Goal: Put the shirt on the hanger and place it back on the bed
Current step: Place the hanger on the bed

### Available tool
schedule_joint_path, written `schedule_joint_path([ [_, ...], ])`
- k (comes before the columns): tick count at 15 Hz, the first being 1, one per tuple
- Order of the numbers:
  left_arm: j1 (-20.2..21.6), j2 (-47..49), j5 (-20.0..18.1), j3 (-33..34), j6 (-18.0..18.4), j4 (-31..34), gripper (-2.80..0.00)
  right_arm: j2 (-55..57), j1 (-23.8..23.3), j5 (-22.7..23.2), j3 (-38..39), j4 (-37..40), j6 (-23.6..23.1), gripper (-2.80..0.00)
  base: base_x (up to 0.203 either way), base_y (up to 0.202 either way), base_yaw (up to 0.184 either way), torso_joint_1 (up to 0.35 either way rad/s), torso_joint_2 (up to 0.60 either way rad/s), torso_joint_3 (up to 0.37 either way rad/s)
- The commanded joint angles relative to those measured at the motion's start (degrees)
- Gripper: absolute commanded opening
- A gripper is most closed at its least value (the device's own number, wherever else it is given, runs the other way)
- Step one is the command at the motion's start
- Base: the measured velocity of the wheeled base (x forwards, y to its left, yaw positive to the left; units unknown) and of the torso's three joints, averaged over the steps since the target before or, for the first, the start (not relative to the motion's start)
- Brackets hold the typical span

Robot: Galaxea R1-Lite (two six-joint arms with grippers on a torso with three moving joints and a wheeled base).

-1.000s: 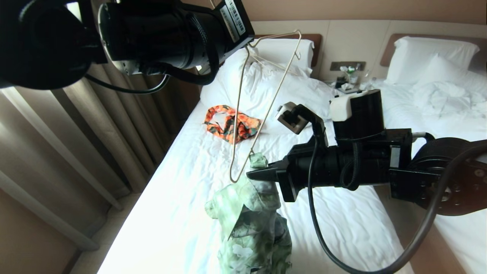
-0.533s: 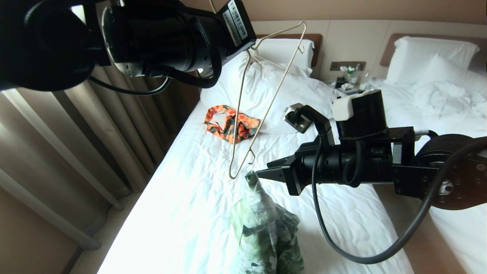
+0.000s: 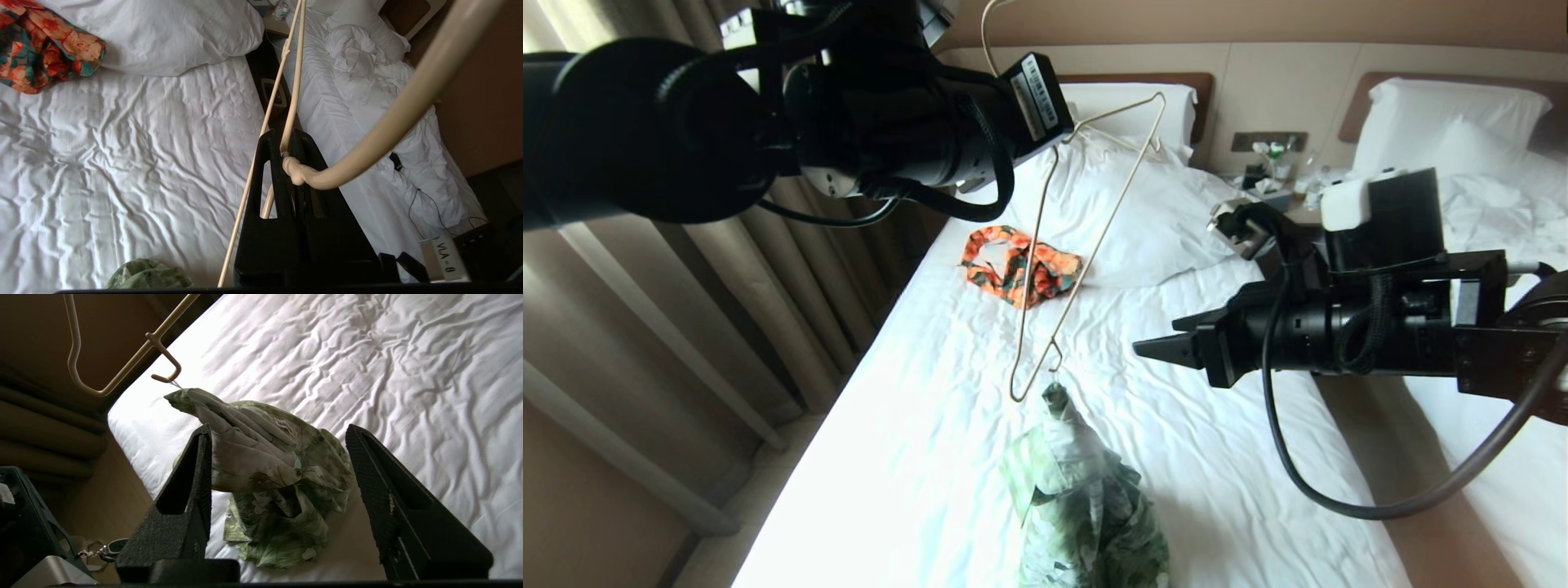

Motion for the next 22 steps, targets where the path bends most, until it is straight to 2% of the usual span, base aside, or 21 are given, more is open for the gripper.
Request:
schedule_joint_path([
  [1,0.75,0.52,0.05,1.49,-0.15,-0.17,-2.8,-4.39,-4.4,0.54,2.41,-0.01,0.1,-2.8,0.0,0.0,0.0,0.0,0.0,0.0],
  [4,0.97,1.85,0.07,5.35,-0.06,-0.39,-2.8,-7.34,-9.48,1.38,5.84,-0.17,-0.02,-2.8,0.0,0.0,0.0,0.0,0.0,0.0],
  [7,0.43,4.58,0.53,13.65,0.88,-1.77,-2.8,-9.24,-13.66,0.92,6.42,0.35,0.06,-2.8,0.0,0.0,0.0,0.0,0.0,0.0],
  [10,-0.65,8.12,1.58,25.13,1.18,-9.8,-2.8,-12.0,-18.73,1.26,8.75,1.16,0.07,-2.8,0.0,0.0,0.0,0.0,0.0,0.0],
  [12,-1.0,13.1,2.61,29.11,1.31,-15.89,-2.8,-12.23,-21.76,1.32,10.25,1.09,-0.02,-2.8,0.0,0.0,0.0,0.0,0.0,0.0],
  [16,-0.88,22.51,4.09,30.27,1.51,-19.4,-2.8,-12.38,-25.7,1.38,13.8,0.64,-0.38,-2.8,0.0,0.0,0.0,0.0,0.0,0.0],
  [22,-0.37,27.85,4.15,30.48,1.02,-23.67,-2.8,-10.5,-29.37,1.5,14.89,0.71,-2.22,-2.8,0.0,0.0,0.0,0.0,0.0,0.0],
])
